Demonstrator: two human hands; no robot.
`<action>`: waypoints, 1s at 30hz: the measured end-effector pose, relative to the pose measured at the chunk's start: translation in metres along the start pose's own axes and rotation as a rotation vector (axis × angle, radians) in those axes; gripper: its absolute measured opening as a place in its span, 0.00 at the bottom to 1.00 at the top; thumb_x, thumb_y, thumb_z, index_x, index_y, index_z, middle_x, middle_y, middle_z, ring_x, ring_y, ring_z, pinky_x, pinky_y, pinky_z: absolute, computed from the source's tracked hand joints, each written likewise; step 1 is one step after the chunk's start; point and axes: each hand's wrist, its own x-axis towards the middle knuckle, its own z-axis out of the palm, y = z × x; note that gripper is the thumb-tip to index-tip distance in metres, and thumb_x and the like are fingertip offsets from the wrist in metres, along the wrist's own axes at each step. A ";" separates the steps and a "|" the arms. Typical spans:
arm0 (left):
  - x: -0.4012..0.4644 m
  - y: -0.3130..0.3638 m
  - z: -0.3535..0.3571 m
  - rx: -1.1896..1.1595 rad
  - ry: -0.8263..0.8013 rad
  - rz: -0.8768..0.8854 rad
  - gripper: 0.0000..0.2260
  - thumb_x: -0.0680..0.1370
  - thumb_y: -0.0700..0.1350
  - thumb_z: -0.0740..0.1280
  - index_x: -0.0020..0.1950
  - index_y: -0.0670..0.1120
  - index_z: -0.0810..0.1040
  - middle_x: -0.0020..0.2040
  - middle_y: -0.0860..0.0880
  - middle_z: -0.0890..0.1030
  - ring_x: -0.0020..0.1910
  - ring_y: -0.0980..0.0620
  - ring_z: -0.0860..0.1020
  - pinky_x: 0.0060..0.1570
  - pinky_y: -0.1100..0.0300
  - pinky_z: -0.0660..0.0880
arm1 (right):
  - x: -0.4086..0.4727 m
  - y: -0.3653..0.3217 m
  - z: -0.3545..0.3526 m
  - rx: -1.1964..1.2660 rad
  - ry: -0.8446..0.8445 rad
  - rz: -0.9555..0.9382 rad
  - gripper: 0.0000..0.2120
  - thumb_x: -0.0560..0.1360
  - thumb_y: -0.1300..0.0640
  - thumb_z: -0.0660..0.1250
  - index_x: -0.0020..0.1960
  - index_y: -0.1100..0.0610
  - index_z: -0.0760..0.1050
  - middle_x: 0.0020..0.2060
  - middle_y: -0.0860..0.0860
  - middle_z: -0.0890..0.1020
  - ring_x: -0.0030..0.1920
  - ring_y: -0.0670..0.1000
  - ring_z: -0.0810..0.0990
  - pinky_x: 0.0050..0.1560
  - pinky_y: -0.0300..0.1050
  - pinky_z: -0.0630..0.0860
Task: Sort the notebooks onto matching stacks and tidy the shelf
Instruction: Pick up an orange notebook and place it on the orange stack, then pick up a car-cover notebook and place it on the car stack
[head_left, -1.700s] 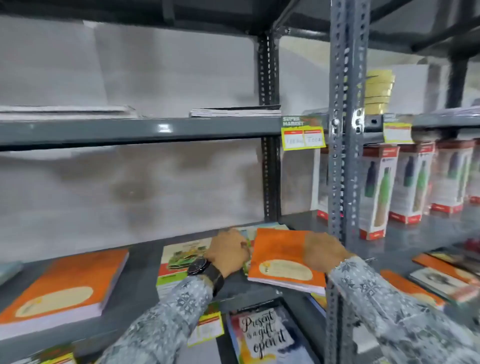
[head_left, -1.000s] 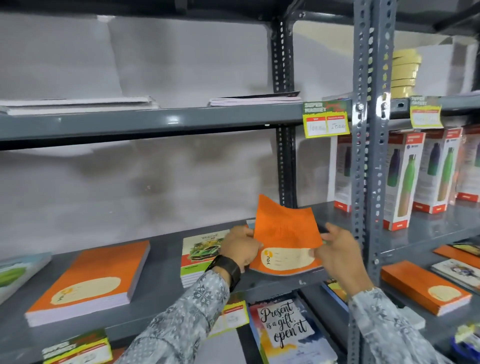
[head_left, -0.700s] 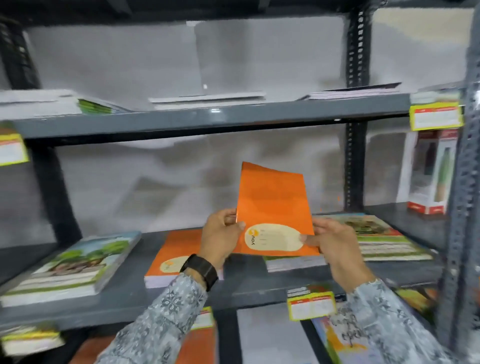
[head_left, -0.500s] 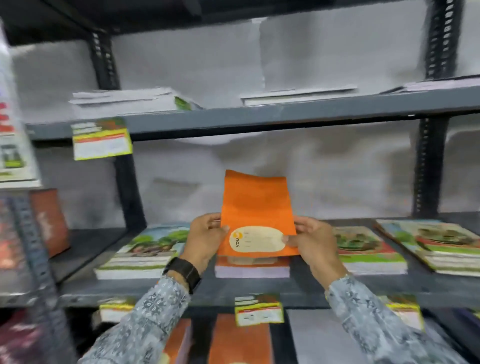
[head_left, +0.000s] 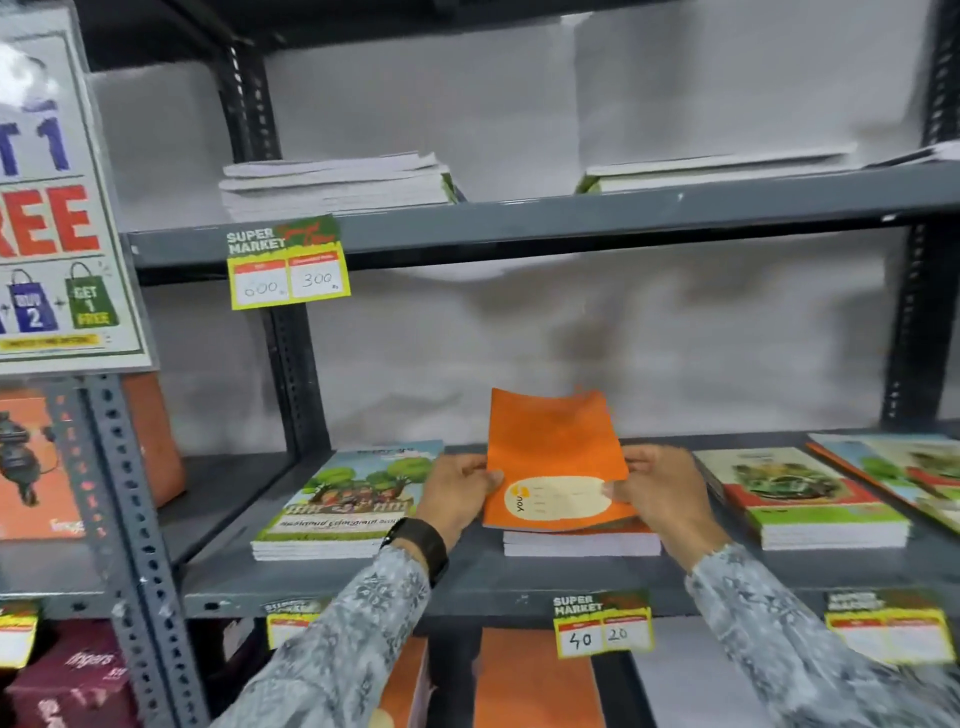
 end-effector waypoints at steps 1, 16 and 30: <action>0.003 -0.002 0.008 0.029 -0.014 -0.011 0.06 0.80 0.37 0.71 0.56 0.40 0.85 0.50 0.42 0.88 0.45 0.46 0.87 0.50 0.53 0.84 | 0.001 0.002 -0.005 -0.059 0.013 0.001 0.11 0.63 0.69 0.77 0.35 0.53 0.84 0.33 0.47 0.88 0.35 0.47 0.88 0.38 0.47 0.84; -0.020 0.044 0.085 0.606 0.198 0.303 0.09 0.79 0.51 0.71 0.55 0.51 0.88 0.54 0.53 0.88 0.55 0.53 0.84 0.60 0.58 0.78 | 0.008 0.041 -0.098 -0.190 0.001 -0.254 0.16 0.72 0.54 0.77 0.59 0.52 0.84 0.46 0.45 0.84 0.46 0.45 0.83 0.52 0.40 0.77; -0.041 0.127 0.441 0.554 -0.374 0.398 0.10 0.78 0.45 0.72 0.55 0.44 0.89 0.50 0.43 0.89 0.48 0.45 0.87 0.51 0.55 0.82 | 0.104 0.115 -0.392 -0.772 0.195 0.106 0.17 0.77 0.62 0.62 0.65 0.62 0.77 0.62 0.62 0.80 0.60 0.64 0.80 0.60 0.54 0.79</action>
